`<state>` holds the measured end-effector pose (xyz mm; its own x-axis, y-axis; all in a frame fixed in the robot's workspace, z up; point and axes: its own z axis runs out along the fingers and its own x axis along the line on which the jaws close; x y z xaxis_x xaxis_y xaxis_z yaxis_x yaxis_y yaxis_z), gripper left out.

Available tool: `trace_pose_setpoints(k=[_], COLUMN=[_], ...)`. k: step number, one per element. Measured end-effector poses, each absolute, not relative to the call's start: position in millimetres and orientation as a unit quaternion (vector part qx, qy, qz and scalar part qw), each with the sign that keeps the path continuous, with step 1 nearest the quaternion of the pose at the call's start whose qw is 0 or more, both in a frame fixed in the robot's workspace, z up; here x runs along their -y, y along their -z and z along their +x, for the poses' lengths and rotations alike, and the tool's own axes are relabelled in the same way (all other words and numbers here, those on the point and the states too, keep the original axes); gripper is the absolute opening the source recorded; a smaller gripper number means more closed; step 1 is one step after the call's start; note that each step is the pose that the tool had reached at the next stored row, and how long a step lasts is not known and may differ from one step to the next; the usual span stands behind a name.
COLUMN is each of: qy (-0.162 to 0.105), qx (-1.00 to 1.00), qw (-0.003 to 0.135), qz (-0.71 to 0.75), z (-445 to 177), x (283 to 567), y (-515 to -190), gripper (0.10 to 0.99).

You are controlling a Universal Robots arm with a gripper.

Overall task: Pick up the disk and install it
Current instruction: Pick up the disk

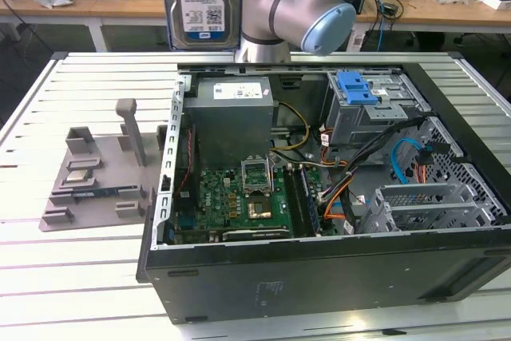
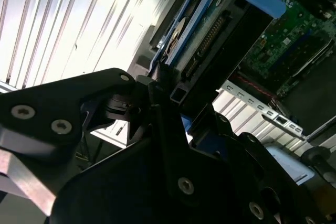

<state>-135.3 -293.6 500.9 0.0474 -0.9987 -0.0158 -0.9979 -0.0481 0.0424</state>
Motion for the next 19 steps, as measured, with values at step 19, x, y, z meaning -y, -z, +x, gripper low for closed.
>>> trace_pose_setpoints(k=[19], qy=[0.021], qx=[0.690], qw=[0.011], qz=[0.724], z=[-78.9], x=[304.1], y=[-500.4], gripper=[0.369])
